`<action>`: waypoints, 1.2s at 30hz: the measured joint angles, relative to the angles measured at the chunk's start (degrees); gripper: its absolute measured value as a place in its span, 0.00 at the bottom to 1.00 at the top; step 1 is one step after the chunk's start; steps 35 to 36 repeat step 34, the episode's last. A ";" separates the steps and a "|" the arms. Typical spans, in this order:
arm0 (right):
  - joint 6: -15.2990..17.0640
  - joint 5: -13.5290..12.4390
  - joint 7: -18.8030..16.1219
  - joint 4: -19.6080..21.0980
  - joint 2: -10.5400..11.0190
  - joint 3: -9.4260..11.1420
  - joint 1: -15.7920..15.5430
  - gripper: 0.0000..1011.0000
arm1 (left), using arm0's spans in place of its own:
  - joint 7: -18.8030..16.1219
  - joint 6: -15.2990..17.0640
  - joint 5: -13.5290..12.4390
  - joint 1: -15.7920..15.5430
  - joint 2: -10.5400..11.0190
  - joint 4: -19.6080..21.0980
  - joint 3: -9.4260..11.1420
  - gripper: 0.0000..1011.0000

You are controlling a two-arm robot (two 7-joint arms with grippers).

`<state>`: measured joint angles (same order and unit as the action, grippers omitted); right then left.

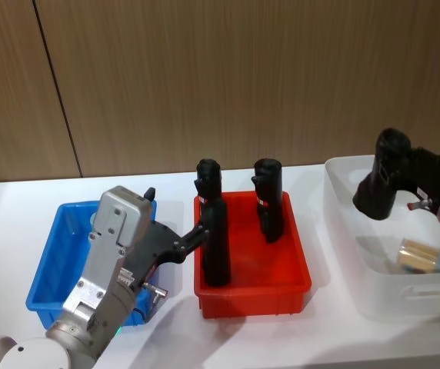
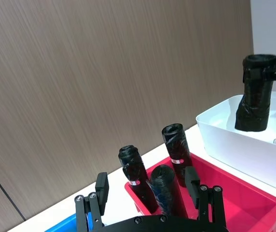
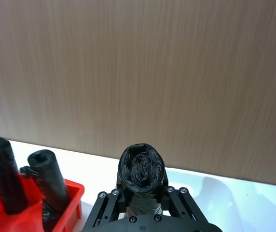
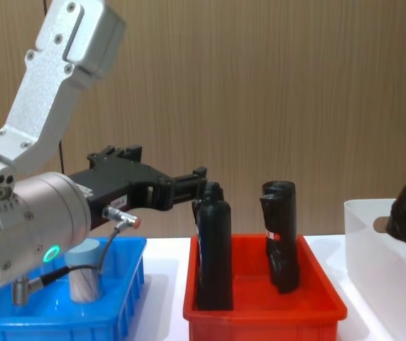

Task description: Pick the cotton swabs from the blue box and place them into the white box.

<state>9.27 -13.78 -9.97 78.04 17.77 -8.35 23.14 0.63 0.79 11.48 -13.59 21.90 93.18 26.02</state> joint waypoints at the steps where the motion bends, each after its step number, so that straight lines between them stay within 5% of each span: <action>1: -0.15 0.01 0.00 -0.57 -0.08 -0.02 0.20 0.34 | 0.00 0.00 0.00 0.00 0.00 0.00 0.00 0.99; 10: -2.27 0.04 0.19 -6.14 -0.77 -0.14 1.94 0.62 | 0.00 0.00 0.00 0.00 0.00 0.00 0.00 0.99; 21: -3.48 -0.40 0.33 -7.31 -0.75 0.19 1.87 0.96 | 0.00 0.00 0.00 0.00 0.00 0.00 0.00 0.99; 36: -4.01 -0.81 0.40 -7.50 -0.66 0.41 1.54 0.99 | 0.00 0.00 0.00 0.00 0.00 0.00 0.00 0.99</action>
